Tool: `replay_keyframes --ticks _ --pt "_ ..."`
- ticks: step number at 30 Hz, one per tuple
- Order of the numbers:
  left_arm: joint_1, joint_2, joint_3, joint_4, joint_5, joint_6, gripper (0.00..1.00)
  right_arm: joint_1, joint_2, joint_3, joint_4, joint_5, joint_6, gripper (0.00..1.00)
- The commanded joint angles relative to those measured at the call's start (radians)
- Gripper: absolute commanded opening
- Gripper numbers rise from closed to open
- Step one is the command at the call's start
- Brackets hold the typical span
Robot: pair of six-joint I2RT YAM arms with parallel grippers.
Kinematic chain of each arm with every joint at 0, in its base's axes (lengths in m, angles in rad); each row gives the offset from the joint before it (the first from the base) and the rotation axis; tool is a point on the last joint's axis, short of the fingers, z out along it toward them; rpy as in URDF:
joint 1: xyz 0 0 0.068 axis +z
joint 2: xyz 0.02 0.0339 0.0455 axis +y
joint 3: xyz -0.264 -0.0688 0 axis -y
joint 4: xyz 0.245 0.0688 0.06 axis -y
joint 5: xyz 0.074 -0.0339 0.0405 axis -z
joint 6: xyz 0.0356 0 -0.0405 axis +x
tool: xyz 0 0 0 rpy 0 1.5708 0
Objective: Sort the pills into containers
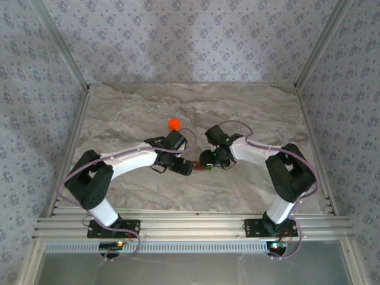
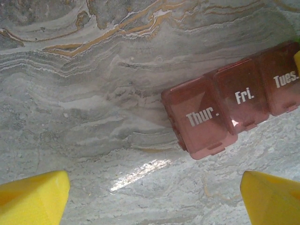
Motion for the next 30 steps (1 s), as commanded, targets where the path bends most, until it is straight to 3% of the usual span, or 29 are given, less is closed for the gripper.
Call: replay_keyframes --ticks 1,30 --pt "-0.012 0.023 0.010 0.005 -0.007 -0.002 0.94 0.011 0.041 -0.006 -0.026 0.009 0.015 0.69" --pt "-0.012 0.097 0.118 -0.073 -0.175 0.104 0.93 0.035 0.038 -0.058 -0.013 0.006 0.018 0.68"
